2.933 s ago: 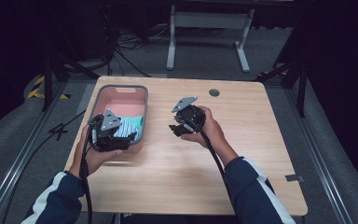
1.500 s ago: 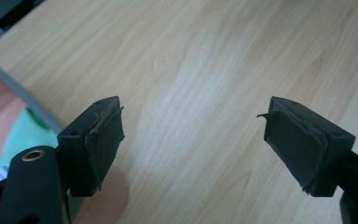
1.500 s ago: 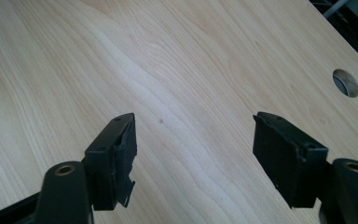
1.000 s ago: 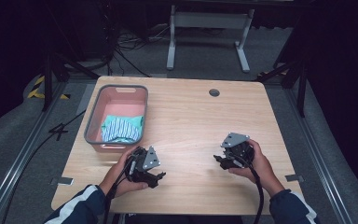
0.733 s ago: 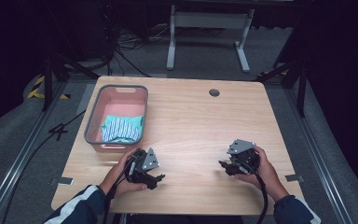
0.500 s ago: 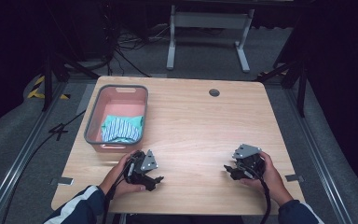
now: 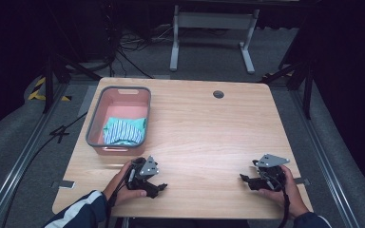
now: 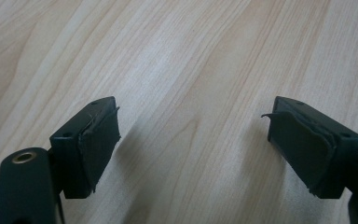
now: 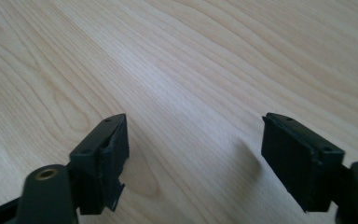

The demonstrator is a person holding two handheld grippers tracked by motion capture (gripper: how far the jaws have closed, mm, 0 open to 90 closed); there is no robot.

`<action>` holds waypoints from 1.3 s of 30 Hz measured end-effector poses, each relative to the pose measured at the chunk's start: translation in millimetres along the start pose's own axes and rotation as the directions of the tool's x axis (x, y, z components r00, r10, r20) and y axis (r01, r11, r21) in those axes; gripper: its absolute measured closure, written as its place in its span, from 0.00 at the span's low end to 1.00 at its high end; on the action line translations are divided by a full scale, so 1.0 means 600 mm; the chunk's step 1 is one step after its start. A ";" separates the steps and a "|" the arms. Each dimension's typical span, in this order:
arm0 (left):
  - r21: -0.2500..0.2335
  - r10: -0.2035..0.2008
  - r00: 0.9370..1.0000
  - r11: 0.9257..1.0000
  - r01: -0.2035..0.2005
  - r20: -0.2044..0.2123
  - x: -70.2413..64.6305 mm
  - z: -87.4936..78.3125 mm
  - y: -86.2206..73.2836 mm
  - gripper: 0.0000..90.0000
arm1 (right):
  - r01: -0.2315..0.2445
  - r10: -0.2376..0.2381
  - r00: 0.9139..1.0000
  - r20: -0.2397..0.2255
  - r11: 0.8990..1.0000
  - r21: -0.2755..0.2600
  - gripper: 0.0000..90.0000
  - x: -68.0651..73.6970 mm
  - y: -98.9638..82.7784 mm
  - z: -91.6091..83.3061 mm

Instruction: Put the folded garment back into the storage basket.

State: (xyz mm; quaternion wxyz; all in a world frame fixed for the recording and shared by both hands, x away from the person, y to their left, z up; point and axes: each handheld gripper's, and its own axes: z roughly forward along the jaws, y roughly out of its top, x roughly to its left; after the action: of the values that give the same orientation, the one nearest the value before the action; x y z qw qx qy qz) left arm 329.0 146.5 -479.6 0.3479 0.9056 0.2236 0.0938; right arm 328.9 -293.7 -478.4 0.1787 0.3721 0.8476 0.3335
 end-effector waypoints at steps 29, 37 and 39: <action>-0.010 -0.014 0.999 1.000 0.014 0.031 0.007 0.008 -0.001 0.11 | -0.078 0.077 0.997 -0.007 0.996 -0.050 0.17 -0.015 -0.024 -0.003; -0.012 -0.014 0.999 1.000 0.014 0.034 0.007 0.009 -0.001 0.11 | -0.083 0.083 0.997 -0.005 0.995 -0.052 0.17 -0.014 -0.024 -0.003; -0.010 -0.012 0.999 1.000 0.013 0.034 0.007 0.008 -0.001 0.11 | -0.083 0.083 0.997 -0.005 0.995 -0.052 0.17 -0.014 -0.024 -0.003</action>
State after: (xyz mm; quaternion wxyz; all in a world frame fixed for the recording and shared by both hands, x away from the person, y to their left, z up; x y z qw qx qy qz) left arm 334.4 145.9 -483.5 0.3571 0.9038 0.2228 0.0773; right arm 326.1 -308.1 -486.7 0.1732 0.4020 0.8225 0.3630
